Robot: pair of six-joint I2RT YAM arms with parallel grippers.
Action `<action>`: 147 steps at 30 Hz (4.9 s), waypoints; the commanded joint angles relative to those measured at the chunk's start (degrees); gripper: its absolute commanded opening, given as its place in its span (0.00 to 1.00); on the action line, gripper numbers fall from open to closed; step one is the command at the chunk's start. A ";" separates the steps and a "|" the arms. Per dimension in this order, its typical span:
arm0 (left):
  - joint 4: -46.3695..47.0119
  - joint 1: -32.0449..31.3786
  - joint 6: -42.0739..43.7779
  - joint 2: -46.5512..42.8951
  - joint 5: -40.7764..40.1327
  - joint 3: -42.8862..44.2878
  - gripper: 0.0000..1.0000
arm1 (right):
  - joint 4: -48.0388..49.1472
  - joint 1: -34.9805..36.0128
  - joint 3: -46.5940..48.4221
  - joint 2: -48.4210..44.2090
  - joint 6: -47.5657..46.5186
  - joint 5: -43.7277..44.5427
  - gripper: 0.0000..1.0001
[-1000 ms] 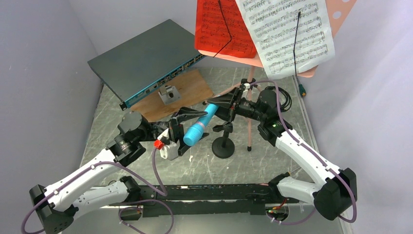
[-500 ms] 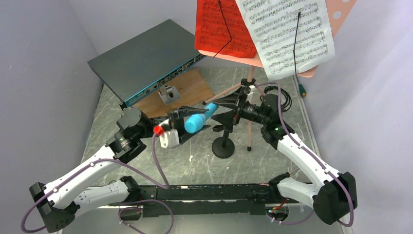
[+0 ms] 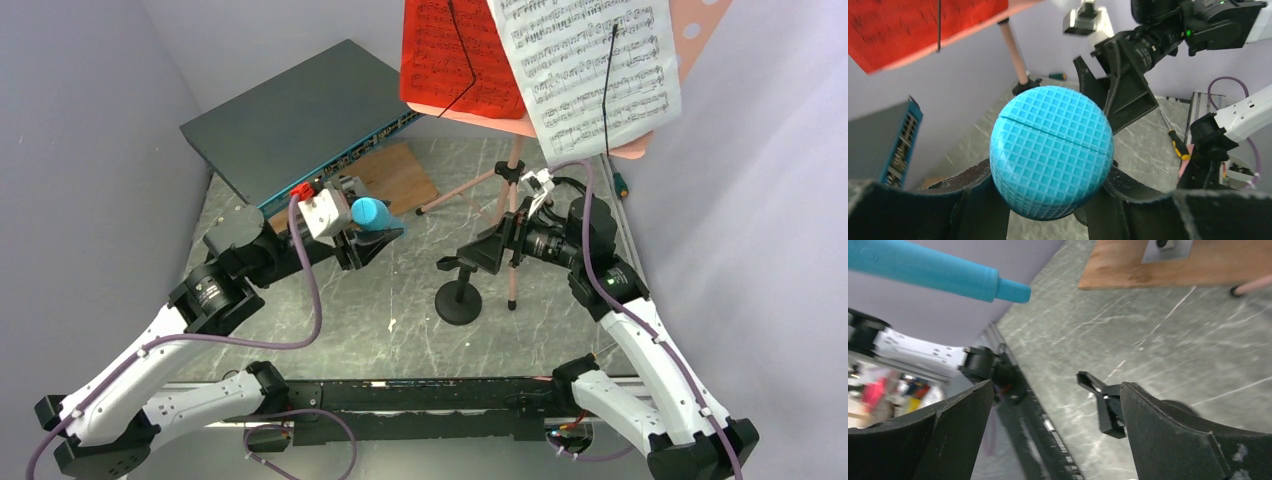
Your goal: Set up the instrument practice props
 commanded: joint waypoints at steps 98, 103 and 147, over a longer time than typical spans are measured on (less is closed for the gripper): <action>51.46 -2.71 -15.12 16.29 -1.54 -25.84 0.00 | 36.07 6.36 -26.46 -2.99 -21.83 4.85 0.25; 45.17 -2.02 -15.24 13.22 -0.85 -26.28 0.00 | 22.59 6.61 -19.60 -2.66 -24.67 2.91 0.95; 66.10 2.81 -22.63 17.13 2.72 -29.97 0.00 | 9.34 5.82 -10.79 3.96 -50.78 -2.34 0.28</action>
